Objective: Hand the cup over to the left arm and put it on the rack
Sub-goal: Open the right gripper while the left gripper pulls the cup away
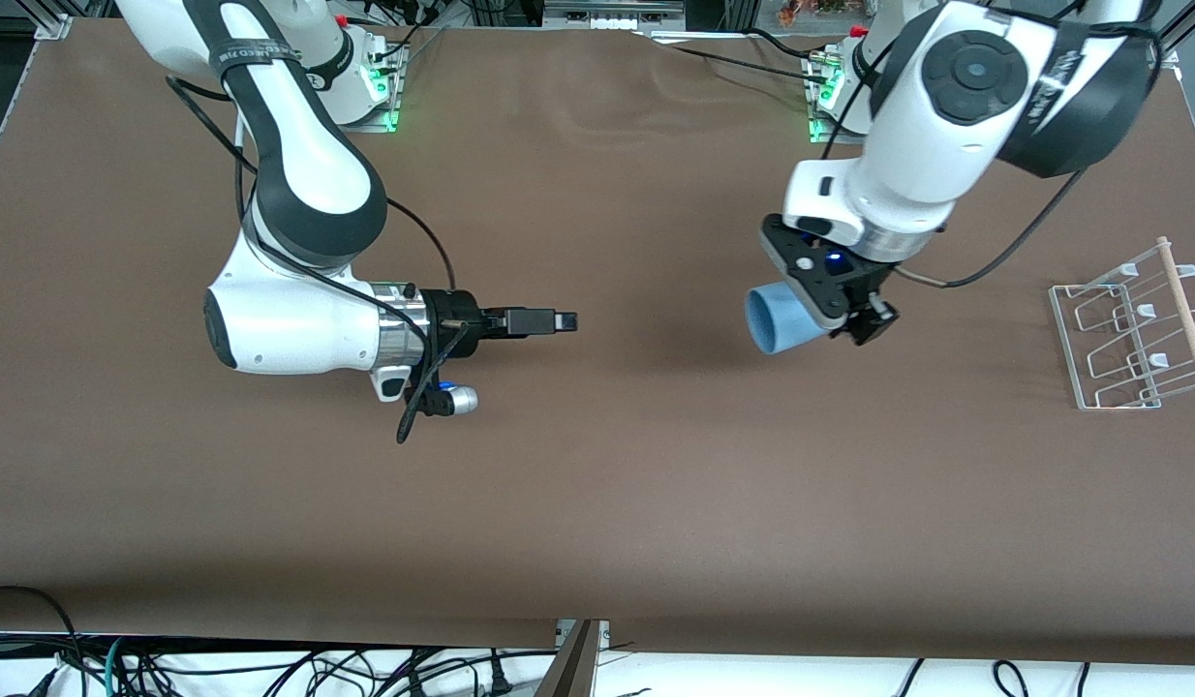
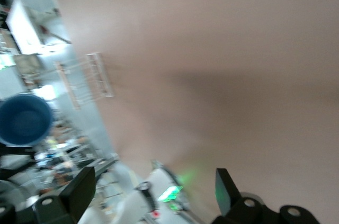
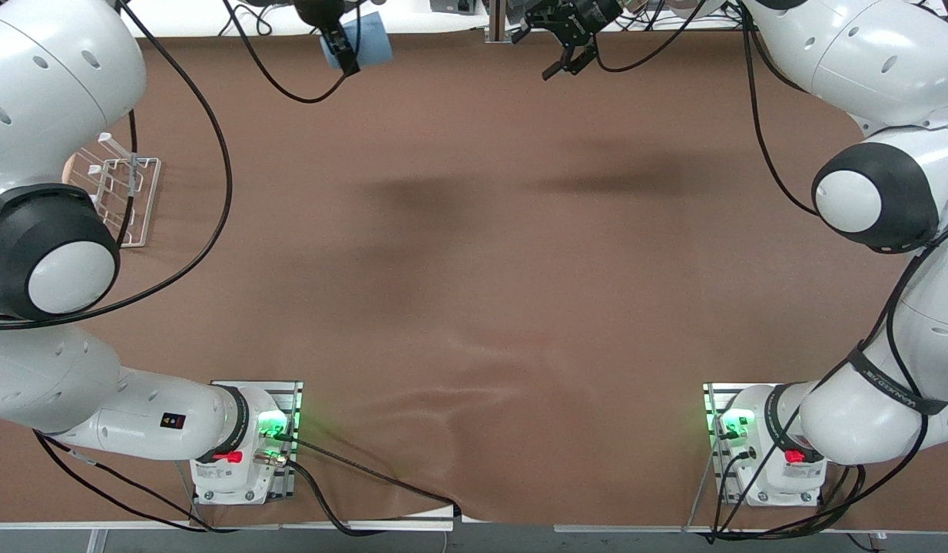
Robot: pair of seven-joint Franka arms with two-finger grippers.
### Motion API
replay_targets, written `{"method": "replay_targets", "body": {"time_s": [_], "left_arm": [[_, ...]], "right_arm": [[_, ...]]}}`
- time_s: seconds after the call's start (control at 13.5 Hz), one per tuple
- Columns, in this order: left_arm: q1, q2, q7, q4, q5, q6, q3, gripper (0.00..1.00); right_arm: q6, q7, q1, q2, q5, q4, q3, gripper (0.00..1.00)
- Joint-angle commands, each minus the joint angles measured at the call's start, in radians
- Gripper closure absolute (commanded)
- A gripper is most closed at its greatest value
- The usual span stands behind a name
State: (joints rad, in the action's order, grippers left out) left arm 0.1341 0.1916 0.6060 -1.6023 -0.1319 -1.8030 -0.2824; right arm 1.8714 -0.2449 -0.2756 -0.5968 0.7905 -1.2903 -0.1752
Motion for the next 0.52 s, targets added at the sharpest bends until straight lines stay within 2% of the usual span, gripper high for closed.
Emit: {"method": "replay_targets", "body": {"time_s": [0.0, 0.15, 0.44], "left_arm": [[-0.027, -0.035, 0.053, -0.008, -0.108, 0.12, -0.004, 1.0], [-0.053, -0.05, 0.06, -0.036, -0.184, 0.204, -0.006, 1.0], [-0.172, -0.098, 0.101, -0.18, -0.267, 0.226, -0.004, 1.0]], "right_arm": [[-0.047, 0.007, 0.013, 0.032, -0.158, 0.0, -0.004, 0.0], [-0.072, 0.009, 0.021, 0.045, -0.29, -0.003, -0.006, 0.0], [-0.129, 0.027, 0.082, 0.129, -0.56, -0.062, -0.004, 0.0]]}}
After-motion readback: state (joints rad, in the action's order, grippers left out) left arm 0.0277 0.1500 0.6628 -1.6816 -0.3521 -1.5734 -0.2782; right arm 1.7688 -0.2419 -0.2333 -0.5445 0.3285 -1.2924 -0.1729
